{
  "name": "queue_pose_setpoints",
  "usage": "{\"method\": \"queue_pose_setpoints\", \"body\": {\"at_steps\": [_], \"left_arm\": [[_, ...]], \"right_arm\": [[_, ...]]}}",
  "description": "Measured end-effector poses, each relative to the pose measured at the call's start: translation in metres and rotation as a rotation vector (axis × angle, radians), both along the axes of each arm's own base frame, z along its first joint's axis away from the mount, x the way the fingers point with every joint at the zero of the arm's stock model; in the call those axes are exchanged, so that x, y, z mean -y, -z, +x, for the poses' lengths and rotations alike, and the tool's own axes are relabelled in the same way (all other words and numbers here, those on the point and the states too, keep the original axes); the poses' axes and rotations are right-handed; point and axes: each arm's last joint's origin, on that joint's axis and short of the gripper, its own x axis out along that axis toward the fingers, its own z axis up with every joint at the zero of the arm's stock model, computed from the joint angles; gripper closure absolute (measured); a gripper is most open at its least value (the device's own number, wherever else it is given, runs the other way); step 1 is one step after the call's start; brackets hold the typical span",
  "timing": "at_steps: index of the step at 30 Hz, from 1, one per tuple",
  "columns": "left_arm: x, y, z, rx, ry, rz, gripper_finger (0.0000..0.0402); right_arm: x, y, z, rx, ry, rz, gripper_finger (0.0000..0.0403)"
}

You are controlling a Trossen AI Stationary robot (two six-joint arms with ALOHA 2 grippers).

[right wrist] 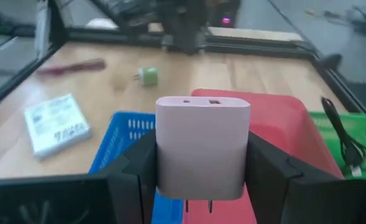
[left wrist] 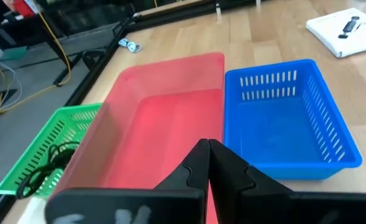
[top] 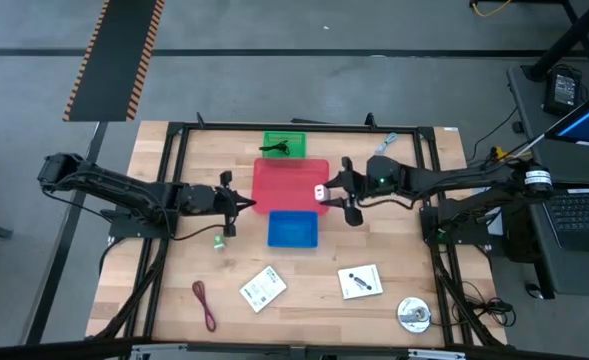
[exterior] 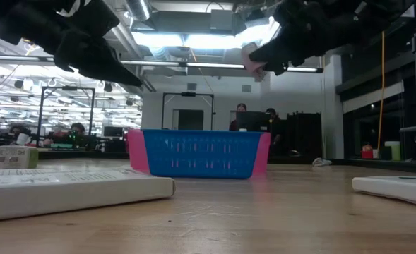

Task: Pick and place items into bin
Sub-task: Put the white charger adapter into the red bin

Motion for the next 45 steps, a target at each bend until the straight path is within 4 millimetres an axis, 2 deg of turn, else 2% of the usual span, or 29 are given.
{"method": "queue_pose_setpoints", "body": {"at_steps": [15, 22, 28, 34, 39, 45], "left_arm": [[0.000, -0.002, 0.001, 0.019, 0.002, -0.002, 0.0398], [0.000, -0.002, 0.001, 0.018, 0.002, -0.001, 0.0398], [0.000, -0.002, 0.001, 0.004, 0.006, 0.052, 0.0398], [0.000, -0.001, 0.000, -0.003, 0.004, 0.054, 0.0398], [-0.001, -0.001, 0.000, -0.003, -0.002, 0.057, 0.0398], [-0.001, -0.001, 0.000, -0.003, -0.003, 0.057, 0.0398]], "right_arm": [[0.003, 0.006, 0.016, 0.017, 0.108, 0.034, 0.0237], [0.008, 0.007, 0.046, -0.055, 0.093, -0.002, 0.0237], [0.014, 0.017, 0.077, -0.216, 0.086, -0.014, 0.0232], [0.021, 0.007, 0.105, -0.388, 0.085, -0.001, 0.0233], [0.033, 0.002, 0.119, -0.489, 0.099, -0.009, 0.0233], [0.051, 0.019, 0.123, -0.547, 0.161, -0.004, 0.0233]]}}
